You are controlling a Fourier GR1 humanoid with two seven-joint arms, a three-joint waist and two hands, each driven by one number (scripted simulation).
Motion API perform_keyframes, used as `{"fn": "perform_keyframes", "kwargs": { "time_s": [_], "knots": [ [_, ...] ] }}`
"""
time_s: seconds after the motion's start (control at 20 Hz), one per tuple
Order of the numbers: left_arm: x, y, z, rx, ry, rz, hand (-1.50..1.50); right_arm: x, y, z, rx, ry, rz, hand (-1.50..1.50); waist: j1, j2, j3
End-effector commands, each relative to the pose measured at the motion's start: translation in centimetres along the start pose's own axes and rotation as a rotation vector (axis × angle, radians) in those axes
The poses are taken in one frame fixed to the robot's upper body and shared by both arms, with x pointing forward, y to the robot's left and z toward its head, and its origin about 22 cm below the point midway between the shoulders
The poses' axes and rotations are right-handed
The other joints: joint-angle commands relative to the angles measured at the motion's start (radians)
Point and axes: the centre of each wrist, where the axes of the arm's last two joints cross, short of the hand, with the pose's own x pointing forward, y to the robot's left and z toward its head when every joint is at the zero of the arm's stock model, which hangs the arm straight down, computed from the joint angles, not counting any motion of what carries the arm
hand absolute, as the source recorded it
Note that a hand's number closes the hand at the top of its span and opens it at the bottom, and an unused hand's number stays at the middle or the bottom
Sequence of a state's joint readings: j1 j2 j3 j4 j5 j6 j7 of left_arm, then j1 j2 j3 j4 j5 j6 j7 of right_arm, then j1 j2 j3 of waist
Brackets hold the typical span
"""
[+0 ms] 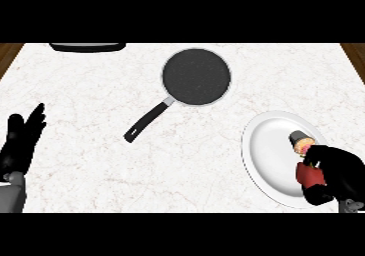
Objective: Pick the bell pepper from the plate and place it in the pan
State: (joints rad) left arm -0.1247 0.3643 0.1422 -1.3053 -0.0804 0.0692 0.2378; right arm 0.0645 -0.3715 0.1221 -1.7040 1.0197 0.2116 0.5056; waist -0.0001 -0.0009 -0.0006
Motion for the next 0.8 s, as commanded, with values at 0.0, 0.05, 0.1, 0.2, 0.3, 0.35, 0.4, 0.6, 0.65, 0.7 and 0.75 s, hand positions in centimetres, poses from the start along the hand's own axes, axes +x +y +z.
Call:
{"fn": "perform_keyframes", "kwargs": {
  "time_s": [0.0,0.05,0.1,0.2,0.3,0.35,0.4,0.6,0.65,0.7,0.75],
  "knots": [
    [-1.4,-0.5,-0.7,-0.001,-0.008,-0.005,0.0,0.5,-0.3,-0.6,0.057,-0.032,0.026,1.5,-0.002,0.001,0.0],
    [0.6,0.4,-0.3,-0.018,-0.011,-0.003,0.0,2.8,-2.9,-2.3,0.064,-0.07,0.018,1.5,0.007,0.001,0.001],
    [0.0,0.0,-0.1,-0.015,0.017,0.003,0.0,0.9,-1.3,-3.1,0.111,-0.063,0.022,1.5,0.005,0.002,0.001],
    [0.7,0.8,-0.6,-0.006,-0.008,0.014,0.0,2.0,-1.9,-2.9,0.127,-0.091,0.016,1.5,0.002,0.001,0.001],
    [0.3,-1.4,0.7,0.017,-0.017,-0.003,0.0,2.4,-1.7,-2.5,0.114,-0.092,-0.015,1.5,0.001,0.0,0.001],
    [-0.3,0.6,1.1,0.009,-0.007,0.006,0.0,1.3,-2.9,-3.2,0.082,-0.089,-0.047,1.5,0.003,0.0,0.001],
    [0.5,0.6,0.0,-0.004,-0.002,-0.003,0.0,1.6,-4.4,-2.1,0.057,-0.101,-0.054,1.5,-0.001,0.0,0.001],
    [-1.6,0.4,0.1,-0.011,0.005,0.015,0.0,2.7,-6.9,-1.6,-0.255,-0.231,-0.109,1.5,-0.006,-0.001,0.0],
    [1.0,-1.3,-0.5,-0.012,0.004,0.001,0.0,3.9,-6.4,-2.0,-0.328,-0.243,-0.124,1.5,-0.003,0.001,0.002],
    [-0.4,-2.0,0.8,-0.019,0.005,0.0,0.0,4.2,-7.4,-1.1,-0.38,-0.259,-0.174,1.5,0.002,-0.004,0.002],
    [-0.7,-1.0,0.1,0.004,-0.004,-0.007,0.0,5.2,-8.3,-1.7,-0.418,-0.306,-0.22,1.5,0.005,0.001,0.001]
  ]
}}
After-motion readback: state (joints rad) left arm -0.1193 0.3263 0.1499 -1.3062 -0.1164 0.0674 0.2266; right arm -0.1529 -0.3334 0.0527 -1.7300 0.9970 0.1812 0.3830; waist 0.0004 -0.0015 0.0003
